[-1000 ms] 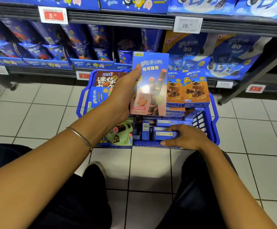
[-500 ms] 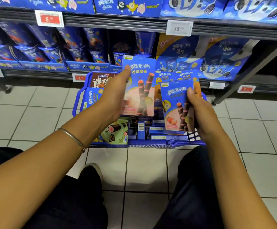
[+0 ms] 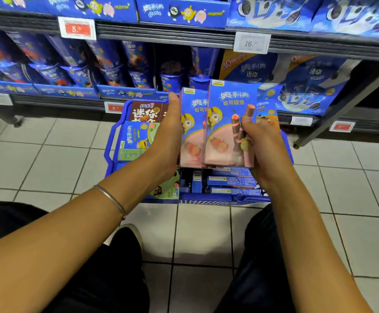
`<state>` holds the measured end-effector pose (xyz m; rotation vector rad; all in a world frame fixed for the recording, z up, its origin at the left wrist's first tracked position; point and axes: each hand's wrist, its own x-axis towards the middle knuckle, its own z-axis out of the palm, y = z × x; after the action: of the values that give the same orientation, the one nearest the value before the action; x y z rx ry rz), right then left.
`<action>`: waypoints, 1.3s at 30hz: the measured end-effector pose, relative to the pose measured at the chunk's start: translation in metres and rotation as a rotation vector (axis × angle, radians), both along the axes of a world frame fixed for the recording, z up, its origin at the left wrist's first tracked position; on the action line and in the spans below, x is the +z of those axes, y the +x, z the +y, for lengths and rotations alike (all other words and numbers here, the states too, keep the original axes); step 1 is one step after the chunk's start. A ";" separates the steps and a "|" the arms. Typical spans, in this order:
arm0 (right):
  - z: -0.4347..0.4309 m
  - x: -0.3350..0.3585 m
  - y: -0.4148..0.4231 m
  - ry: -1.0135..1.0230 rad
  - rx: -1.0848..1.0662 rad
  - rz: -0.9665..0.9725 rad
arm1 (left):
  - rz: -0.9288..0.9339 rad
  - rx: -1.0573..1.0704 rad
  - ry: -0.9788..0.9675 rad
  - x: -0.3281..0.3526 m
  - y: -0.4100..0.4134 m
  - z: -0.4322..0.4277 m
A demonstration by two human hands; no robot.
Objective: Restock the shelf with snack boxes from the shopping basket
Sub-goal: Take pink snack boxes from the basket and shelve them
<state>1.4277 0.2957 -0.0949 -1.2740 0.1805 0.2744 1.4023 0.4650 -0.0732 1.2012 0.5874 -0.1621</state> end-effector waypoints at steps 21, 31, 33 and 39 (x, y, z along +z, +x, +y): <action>0.018 -0.026 0.005 -0.266 0.115 0.018 | -0.084 -0.079 -0.029 0.007 -0.001 0.008; -0.024 -0.109 0.024 -1.416 0.806 0.026 | -0.068 -0.027 -0.126 0.015 0.000 0.019; -0.025 -0.109 0.027 -1.429 0.807 0.010 | -0.070 -0.030 -0.135 0.016 0.000 0.018; -0.027 -0.112 0.023 -1.437 0.933 0.051 | -0.068 -0.047 -0.144 0.016 0.001 0.019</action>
<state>1.4505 0.2691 -0.2069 -2.7399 -0.2689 1.0989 1.4031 0.4840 -0.0568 1.0767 0.4807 -0.1996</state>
